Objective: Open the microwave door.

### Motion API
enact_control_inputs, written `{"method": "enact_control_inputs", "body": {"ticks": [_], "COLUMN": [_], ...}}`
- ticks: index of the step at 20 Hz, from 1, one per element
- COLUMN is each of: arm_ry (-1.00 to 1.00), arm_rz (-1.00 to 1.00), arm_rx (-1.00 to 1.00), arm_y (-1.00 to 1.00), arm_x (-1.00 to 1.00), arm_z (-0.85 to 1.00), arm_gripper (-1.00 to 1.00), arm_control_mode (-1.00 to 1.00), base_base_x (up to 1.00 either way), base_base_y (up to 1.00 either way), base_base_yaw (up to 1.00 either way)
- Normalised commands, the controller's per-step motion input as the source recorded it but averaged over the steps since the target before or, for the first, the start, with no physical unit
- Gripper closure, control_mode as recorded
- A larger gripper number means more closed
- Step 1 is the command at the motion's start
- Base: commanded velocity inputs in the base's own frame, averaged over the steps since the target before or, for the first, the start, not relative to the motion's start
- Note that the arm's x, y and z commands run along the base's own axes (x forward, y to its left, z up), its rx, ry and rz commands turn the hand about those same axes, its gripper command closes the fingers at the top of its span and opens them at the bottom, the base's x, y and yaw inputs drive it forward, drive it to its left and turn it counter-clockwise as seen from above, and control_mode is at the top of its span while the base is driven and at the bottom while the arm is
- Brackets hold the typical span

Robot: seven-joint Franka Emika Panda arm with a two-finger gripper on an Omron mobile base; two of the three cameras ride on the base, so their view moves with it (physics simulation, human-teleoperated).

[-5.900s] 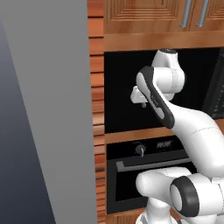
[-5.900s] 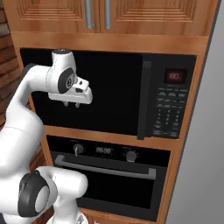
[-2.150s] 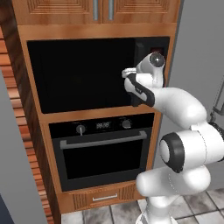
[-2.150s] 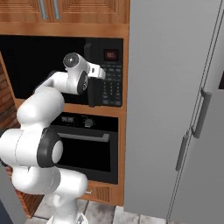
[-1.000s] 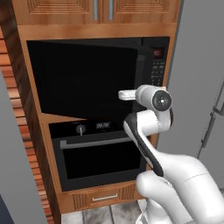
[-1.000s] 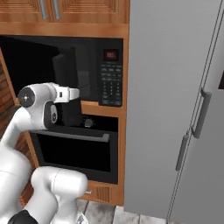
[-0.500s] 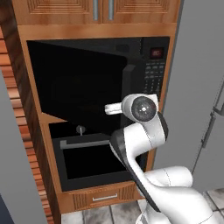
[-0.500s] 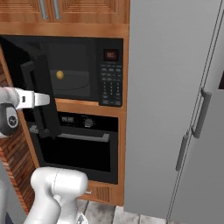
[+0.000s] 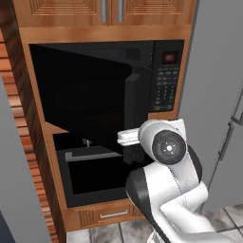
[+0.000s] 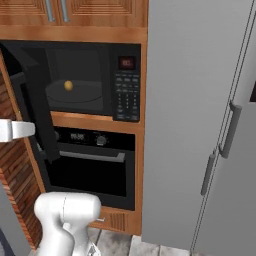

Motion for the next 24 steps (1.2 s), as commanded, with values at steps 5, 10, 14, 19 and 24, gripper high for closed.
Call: {"method": "enact_control_inputs", "body": {"ticks": [5,10,14,19,24], "arm_ry": [0.07,0.15,0.05,0.02,0.22], "arm_rz": [0.15,0.3,0.19,0.08,0.03], "arm_rx": [0.24,0.52,0.48,0.32,0.21], "arm_y": [-0.75,-0.69,-0.44,-0.14,0.0], "arm_x": [-0.24,0.11,0.23,0.0,0.17], "arm_z": [0.59,0.18,-0.02,-0.11,-0.01], "arm_gripper": [-1.0,-1.0,-1.0,-1.0,-1.0], "arm_control_mode": [-1.0,-1.0,-1.0,-1.0,-1.0], "base_base_x": [0.0,0.0,0.0,0.0,0.0], "base_base_y": [0.0,0.0,0.0,0.0,0.0], "base_base_yaw": [0.0,0.0,0.0,0.0,0.0]}}
